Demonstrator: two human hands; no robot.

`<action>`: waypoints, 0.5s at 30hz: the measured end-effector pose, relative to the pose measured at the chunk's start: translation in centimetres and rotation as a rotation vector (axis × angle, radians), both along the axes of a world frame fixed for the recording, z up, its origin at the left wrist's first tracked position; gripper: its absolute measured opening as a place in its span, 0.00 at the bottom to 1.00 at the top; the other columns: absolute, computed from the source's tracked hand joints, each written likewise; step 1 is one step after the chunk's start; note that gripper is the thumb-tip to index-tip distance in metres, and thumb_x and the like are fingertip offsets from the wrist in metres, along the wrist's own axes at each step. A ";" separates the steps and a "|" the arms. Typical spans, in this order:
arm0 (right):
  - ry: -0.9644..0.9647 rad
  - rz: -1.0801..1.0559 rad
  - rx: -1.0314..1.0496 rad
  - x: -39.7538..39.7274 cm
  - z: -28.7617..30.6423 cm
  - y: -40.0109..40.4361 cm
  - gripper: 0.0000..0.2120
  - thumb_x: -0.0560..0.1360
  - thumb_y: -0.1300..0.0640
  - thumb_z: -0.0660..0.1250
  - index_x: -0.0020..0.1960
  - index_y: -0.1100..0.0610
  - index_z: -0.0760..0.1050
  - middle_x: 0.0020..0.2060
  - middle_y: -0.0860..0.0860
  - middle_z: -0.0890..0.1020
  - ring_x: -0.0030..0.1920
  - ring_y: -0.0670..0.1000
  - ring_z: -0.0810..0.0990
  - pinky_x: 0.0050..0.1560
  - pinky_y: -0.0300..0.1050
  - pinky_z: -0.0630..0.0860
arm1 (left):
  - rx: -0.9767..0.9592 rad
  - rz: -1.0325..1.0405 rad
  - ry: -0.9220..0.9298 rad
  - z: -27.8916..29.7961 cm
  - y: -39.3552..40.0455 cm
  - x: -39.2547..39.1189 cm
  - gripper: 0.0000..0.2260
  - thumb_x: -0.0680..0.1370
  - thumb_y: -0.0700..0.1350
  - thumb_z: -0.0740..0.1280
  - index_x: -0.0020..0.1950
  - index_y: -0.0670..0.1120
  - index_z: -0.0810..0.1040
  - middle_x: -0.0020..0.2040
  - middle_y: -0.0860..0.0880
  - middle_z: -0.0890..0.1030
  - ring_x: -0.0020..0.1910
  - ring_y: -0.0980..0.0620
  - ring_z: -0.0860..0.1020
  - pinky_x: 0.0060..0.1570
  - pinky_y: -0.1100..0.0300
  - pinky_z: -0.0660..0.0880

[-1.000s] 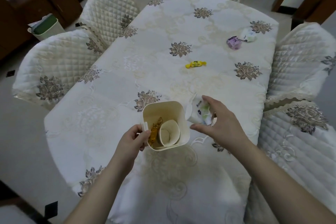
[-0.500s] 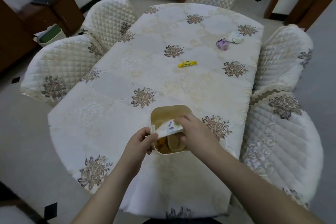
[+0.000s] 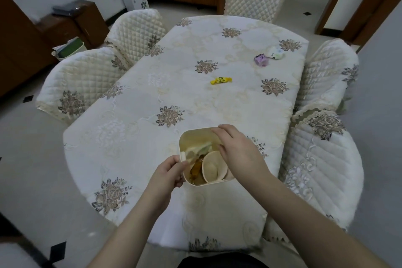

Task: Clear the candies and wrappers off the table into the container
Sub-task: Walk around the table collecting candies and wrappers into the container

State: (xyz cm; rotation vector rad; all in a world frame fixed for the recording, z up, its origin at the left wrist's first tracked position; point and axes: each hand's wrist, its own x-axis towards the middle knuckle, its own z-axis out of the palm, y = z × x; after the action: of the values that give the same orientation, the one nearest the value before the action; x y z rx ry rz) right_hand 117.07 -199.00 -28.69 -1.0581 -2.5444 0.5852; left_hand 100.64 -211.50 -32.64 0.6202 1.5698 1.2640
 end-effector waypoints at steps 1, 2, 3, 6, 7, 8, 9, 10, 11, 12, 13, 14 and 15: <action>0.013 -0.004 0.007 0.5 0.2 0.0 0.20 0.76 0.64 0.61 0.68 0.54 0.71 0.65 0.52 0.73 0.60 0.56 0.75 0.53 0.53 0.76 | 0.004 -0.001 -0.003 0.1 -0.2 0.2 0.11 0.72 0.48 0.67 0.29 0.54 0.74 0.27 0.55 0.71 0.27 0.55 0.67 0.31 0.62 0.66; 0.015 -0.006 0.017 0.9 0.3 -0.1 0.19 0.77 0.64 0.61 0.67 0.54 0.71 0.64 0.52 0.74 0.59 0.56 0.75 0.52 0.53 0.76 | 0.008 0.000 -0.005 0.2 -0.4 0.4 0.12 0.72 0.49 0.67 0.29 0.55 0.74 0.27 0.55 0.71 0.28 0.55 0.67 0.30 0.63 0.66; 0.011 -0.007 0.031 1.4 0.5 -0.1 0.18 0.78 0.63 0.61 0.67 0.54 0.72 0.62 0.52 0.75 0.57 0.56 0.76 0.51 0.54 0.76 | 0.014 0.004 -0.008 0.2 -0.6 0.6 0.11 0.72 0.49 0.67 0.30 0.54 0.74 0.28 0.55 0.71 0.28 0.55 0.67 0.30 0.63 0.66; 0.013 -0.012 0.117 2.9 0.8 -0.2 0.14 0.77 0.59 0.65 0.63 0.55 0.76 0.58 0.52 0.79 0.52 0.56 0.78 0.46 0.52 0.78 | 0.020 0.031 -0.006 0.4 -1.1 1.1 0.09 0.71 0.49 0.68 0.34 0.48 0.72 0.28 0.54 0.70 0.28 0.54 0.66 0.30 0.64 0.66; 0.017 -0.011 0.142 3.4 0.8 -0.2 0.13 0.77 0.59 0.66 0.61 0.56 0.77 0.56 0.52 0.80 0.51 0.57 0.79 0.46 0.51 0.78 | 0.019 0.036 -0.003 0.4 -1.3 1.3 0.09 0.71 0.49 0.68 0.34 0.47 0.72 0.28 0.54 0.70 0.28 0.54 0.66 0.30 0.64 0.65; 0.014 -0.012 0.162 3.9 0.7 -0.2 0.13 0.76 0.58 0.67 0.60 0.57 0.78 0.55 0.53 0.81 0.50 0.58 0.80 0.46 0.51 0.78 | 0.019 0.042 0.002 0.4 -1.5 1.6 0.09 0.72 0.48 0.68 0.34 0.48 0.72 0.28 0.55 0.70 0.28 0.54 0.66 0.29 0.64 0.65; 0.002 -0.016 0.180 4.4 0.6 -0.2 0.12 0.76 0.57 0.67 0.59 0.58 0.78 0.54 0.54 0.81 0.50 0.58 0.80 0.47 0.51 0.78 | 0.019 0.047 0.006 0.5 -1.6 1.8 0.09 0.72 0.48 0.68 0.33 0.49 0.72 0.27 0.55 0.70 0.28 0.55 0.66 0.29 0.64 0.65; -0.016 -0.026 0.197 4.9 0.3 -0.2 0.13 0.75 0.57 0.68 0.59 0.58 0.78 0.54 0.54 0.82 0.50 0.58 0.80 0.48 0.51 0.77 | 0.020 0.049 0.010 0.6 -1.7 1.9 0.09 0.71 0.48 0.68 0.32 0.50 0.72 0.27 0.55 0.70 0.27 0.55 0.66 0.29 0.64 0.65; -0.033 -0.039 0.214 5.5 0.1 -0.3 0.14 0.75 0.56 0.69 0.59 0.58 0.78 0.54 0.54 0.82 0.50 0.58 0.81 0.49 0.51 0.77 | 0.022 0.048 0.014 0.7 -1.9 2.1 0.10 0.71 0.48 0.68 0.31 0.51 0.73 0.27 0.55 0.70 0.27 0.55 0.66 0.29 0.64 0.65; -0.049 -0.050 0.227 6.1 -0.2 -0.4 0.15 0.74 0.56 0.69 0.60 0.59 0.78 0.54 0.55 0.82 0.51 0.59 0.81 0.50 0.51 0.77 | 0.025 0.044 0.020 0.8 -2.0 2.3 0.10 0.71 0.48 0.68 0.30 0.53 0.73 0.27 0.55 0.70 0.27 0.56 0.66 0.29 0.64 0.65; -0.065 -0.059 0.236 6.6 -0.5 -0.5 0.16 0.74 0.56 0.70 0.60 0.59 0.78 0.55 0.56 0.82 0.52 0.59 0.81 0.51 0.52 0.77 | 0.028 0.040 0.027 0.9 -2.2 2.5 0.11 0.71 0.48 0.68 0.29 0.53 0.73 0.27 0.56 0.70 0.27 0.56 0.67 0.29 0.64 0.65; -0.078 -0.068 0.242 7.0 -0.7 -0.8 0.17 0.73 0.55 0.70 0.61 0.60 0.78 0.56 0.57 0.82 0.53 0.60 0.81 0.52 0.53 0.78 | 0.031 0.039 0.030 1.0 -2.4 2.6 0.10 0.71 0.48 0.68 0.30 0.53 0.73 0.27 0.56 0.70 0.27 0.56 0.67 0.29 0.64 0.65; -0.089 -0.078 0.251 7.4 -0.8 -1.1 0.18 0.73 0.55 0.71 0.61 0.60 0.78 0.57 0.58 0.82 0.54 0.60 0.81 0.53 0.53 0.77 | 0.035 0.042 0.031 1.1 -2.5 2.8 0.09 0.71 0.48 0.68 0.31 0.51 0.73 0.27 0.55 0.70 0.27 0.56 0.67 0.29 0.63 0.65</action>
State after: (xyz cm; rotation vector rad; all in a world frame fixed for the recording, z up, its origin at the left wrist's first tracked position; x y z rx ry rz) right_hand 124.46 -200.07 -29.50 -1.1071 -2.5542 0.1948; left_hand 103.40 -214.02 -31.55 0.6348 1.5963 1.3214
